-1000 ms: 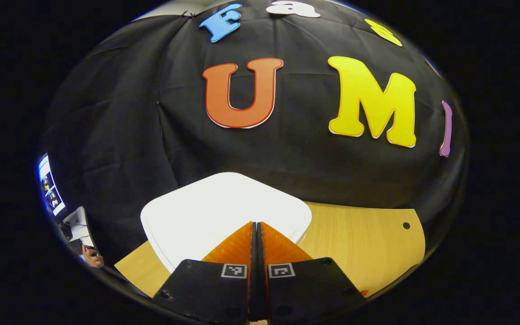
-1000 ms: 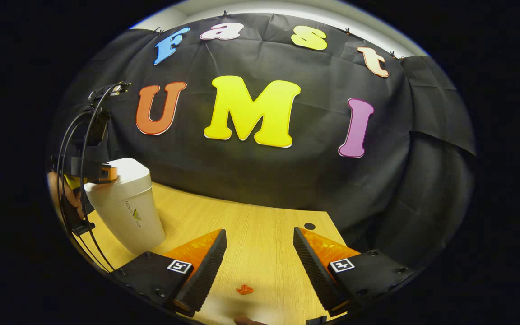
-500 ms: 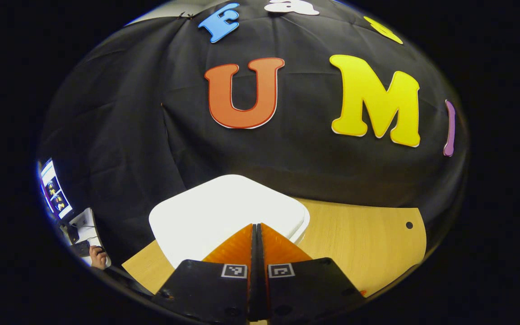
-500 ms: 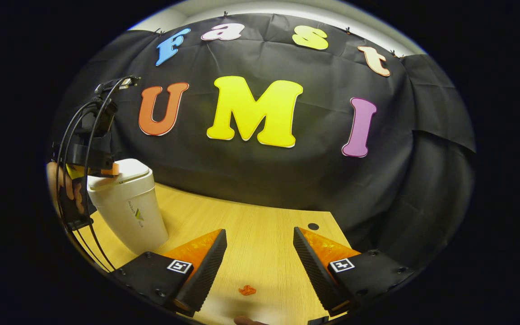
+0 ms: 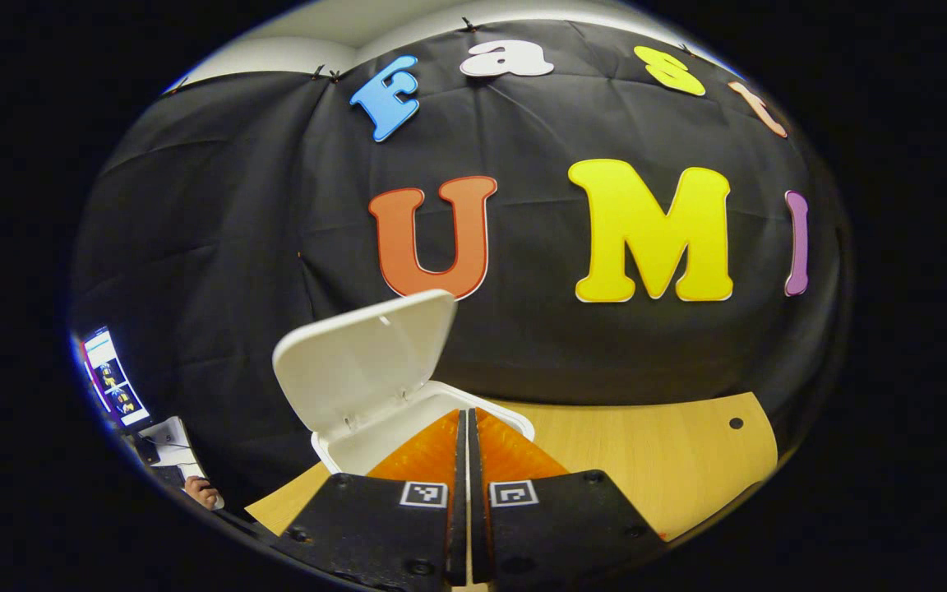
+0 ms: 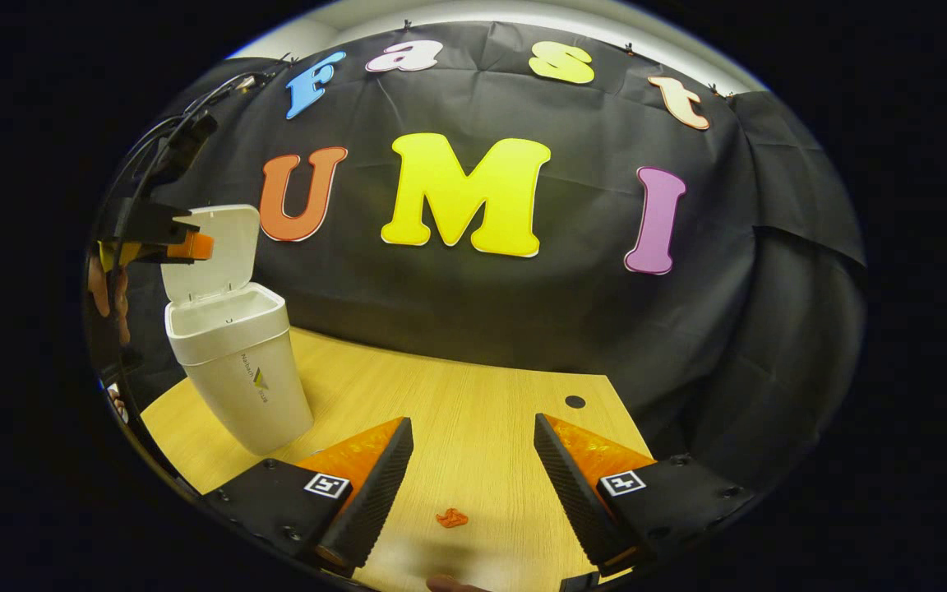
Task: Press the lid of the desktop garbage bin to open it, pick up the crumpled paper on the desktop and throw it into the bin, then pick up the pop can on the desktop and drop it into the bin, and finally close the garbage bin lid.
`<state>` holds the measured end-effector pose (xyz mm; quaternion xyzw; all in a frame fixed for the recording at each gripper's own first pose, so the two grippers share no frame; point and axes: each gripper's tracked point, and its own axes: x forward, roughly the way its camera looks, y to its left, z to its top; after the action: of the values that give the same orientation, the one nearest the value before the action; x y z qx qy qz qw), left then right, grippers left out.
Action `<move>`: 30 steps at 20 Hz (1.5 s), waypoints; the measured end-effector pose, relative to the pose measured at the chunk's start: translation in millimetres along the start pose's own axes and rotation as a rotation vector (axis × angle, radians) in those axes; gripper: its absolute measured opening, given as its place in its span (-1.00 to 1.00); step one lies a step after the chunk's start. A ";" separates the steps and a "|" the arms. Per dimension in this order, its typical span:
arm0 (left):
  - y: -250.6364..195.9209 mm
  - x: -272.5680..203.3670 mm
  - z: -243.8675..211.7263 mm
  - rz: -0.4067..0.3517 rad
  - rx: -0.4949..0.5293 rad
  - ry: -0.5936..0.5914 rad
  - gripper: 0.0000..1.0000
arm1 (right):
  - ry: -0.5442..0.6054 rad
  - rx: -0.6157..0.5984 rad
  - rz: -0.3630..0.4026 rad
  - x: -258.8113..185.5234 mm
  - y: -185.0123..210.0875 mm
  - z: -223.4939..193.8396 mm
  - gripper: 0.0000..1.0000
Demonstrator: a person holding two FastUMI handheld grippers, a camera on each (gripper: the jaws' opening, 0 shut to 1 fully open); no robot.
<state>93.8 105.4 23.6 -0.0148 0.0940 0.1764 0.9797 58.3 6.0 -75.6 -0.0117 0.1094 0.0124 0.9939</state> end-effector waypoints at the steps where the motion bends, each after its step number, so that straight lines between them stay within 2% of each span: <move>1: -2.5 -5.2 0.3 -0.006 0.002 -0.006 -0.79 | 0.002 -0.001 0.003 -0.6 0.5 -1.8 0.89; 2: -5.9 -10.1 -0.1 -0.018 0.007 -0.013 -0.29 | 0.002 -0.005 0.010 -1.3 1.1 -3.2 0.89; 4: -11.2 -18.9 -3.1 -0.027 0.026 -0.022 0.28 | 0.004 -0.015 0.017 -2.4 1.7 -7.8 0.89; 7: -28.1 -30.2 -20.5 -0.079 0.034 -0.005 0.51 | 0.017 -0.037 0.006 2.2 0.3 -18.1 0.89; 8: -33.9 -33.7 -28.0 -0.097 0.030 0.007 0.90 | 0.029 -0.044 0.005 3.4 1.3 -22.2 0.89; 9: -38.0 -37.9 -36.1 -0.112 0.033 0.018 0.89 | 0.044 -0.051 0.002 7.0 2.2 -28.7 0.88; 10: -41.6 -41.2 -47.3 -0.124 0.044 0.035 0.99 | 0.062 -0.052 0.006 9.7 3.9 -33.9 0.89; 17: -51.0 -59.6 -119.4 -0.194 0.088 0.120 0.99 | 0.239 -0.085 0.015 39.0 14.1 -91.5 0.89; 21: -45.9 -65.9 -153.0 -0.215 0.171 0.180 0.99 | 0.378 -0.091 0.038 56.5 27.4 -139.6 0.88; 26: -29.0 -63.4 -181.6 -0.180 0.248 0.238 0.99 | 0.552 -0.082 0.078 74.0 40.0 -201.7 0.88; 30: -27.5 -64.7 -203.9 -0.165 0.264 0.299 0.98 | 0.664 -0.074 0.077 82.8 32.9 -239.5 0.83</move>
<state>7.3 44.8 -164.4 0.0798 0.2590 0.0774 0.9594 86.2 34.5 -328.0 -0.0470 0.4270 0.0496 0.9017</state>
